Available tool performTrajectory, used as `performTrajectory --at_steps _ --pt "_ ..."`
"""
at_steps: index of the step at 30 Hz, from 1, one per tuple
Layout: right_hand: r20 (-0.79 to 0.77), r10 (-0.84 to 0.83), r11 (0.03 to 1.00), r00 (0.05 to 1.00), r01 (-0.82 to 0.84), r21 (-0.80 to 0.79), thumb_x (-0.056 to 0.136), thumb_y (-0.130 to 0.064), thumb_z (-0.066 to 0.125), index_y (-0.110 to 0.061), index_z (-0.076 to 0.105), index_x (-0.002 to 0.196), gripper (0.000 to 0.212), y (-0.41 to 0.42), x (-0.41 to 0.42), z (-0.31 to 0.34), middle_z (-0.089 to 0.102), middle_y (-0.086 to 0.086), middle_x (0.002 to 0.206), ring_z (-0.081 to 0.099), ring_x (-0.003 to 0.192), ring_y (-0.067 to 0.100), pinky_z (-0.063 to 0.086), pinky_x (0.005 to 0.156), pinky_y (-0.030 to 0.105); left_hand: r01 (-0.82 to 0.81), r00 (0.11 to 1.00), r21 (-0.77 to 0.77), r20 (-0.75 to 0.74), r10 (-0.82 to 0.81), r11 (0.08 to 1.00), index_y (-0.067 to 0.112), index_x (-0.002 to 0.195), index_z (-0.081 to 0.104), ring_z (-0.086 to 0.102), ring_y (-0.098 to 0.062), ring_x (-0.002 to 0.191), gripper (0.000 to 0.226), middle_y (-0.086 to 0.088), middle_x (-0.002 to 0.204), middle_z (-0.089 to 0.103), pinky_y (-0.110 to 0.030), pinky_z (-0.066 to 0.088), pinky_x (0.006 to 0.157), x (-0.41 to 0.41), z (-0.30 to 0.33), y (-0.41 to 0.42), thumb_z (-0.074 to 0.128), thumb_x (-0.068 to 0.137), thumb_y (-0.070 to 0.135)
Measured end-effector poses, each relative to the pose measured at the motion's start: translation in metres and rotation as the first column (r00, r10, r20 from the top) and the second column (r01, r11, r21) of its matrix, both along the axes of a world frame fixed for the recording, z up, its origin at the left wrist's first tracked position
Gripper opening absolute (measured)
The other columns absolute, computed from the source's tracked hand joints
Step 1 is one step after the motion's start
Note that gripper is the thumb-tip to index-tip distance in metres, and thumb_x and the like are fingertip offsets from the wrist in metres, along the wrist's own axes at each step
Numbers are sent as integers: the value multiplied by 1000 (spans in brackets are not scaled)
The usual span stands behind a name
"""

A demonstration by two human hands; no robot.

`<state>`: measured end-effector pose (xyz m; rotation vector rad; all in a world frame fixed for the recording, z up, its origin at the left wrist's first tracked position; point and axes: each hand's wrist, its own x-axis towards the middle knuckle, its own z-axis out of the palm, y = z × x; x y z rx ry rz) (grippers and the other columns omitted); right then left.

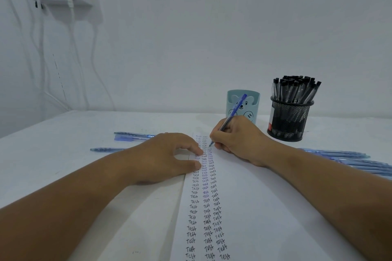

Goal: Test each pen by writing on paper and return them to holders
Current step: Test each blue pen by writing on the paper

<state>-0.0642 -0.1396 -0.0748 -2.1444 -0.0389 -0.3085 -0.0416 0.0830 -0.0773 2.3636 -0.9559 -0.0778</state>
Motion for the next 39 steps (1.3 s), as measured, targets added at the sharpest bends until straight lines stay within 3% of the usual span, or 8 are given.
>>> performTrajectory --at_steps 5,17,26,33,39 --pt "25 -28 998 999 30 -62 87 -18 61 -4 62 74 18 0 2 -2 69 1 63 49 57 11 43 60 29 -7 1000 -6 -15 7 1000 45 110 71 46 15 123 25 36 125 57 -18 32 112 -1 0 0 75 85 46" --pt "34 -36 997 999 38 -70 87 -17 61 -2 63 77 18 -2 3 -2 69 5 64 54 59 12 45 62 30 -14 999 7 -36 15 1000 47 111 70 45 15 125 27 37 127 55 -19 31 112 -2 1 1 74 85 49" --pt "20 -38 995 999 39 -87 86 -17 63 -10 66 72 16 -1 2 0 73 5 69 54 58 12 47 59 28 -17 999 4 -39 17 1000 46 113 70 44 16 124 27 37 127 54 -17 31 112 -3 1 1 74 86 47" --pt "33 -58 989 998 62 -133 86 -19 61 -7 65 75 17 -1 2 0 71 4 68 53 60 12 47 59 26 -15 999 7 -40 15 1000 47 113 69 45 15 126 28 36 128 55 -20 31 114 -2 1 1 74 85 49" --pt "-6 -48 998 999 47 -35 86 -19 62 -6 66 76 16 -1 2 0 68 0 63 56 60 15 47 60 33 -17 999 4 -35 17 1000 46 114 69 44 17 124 28 37 127 54 -16 31 112 -3 1 1 74 86 48"
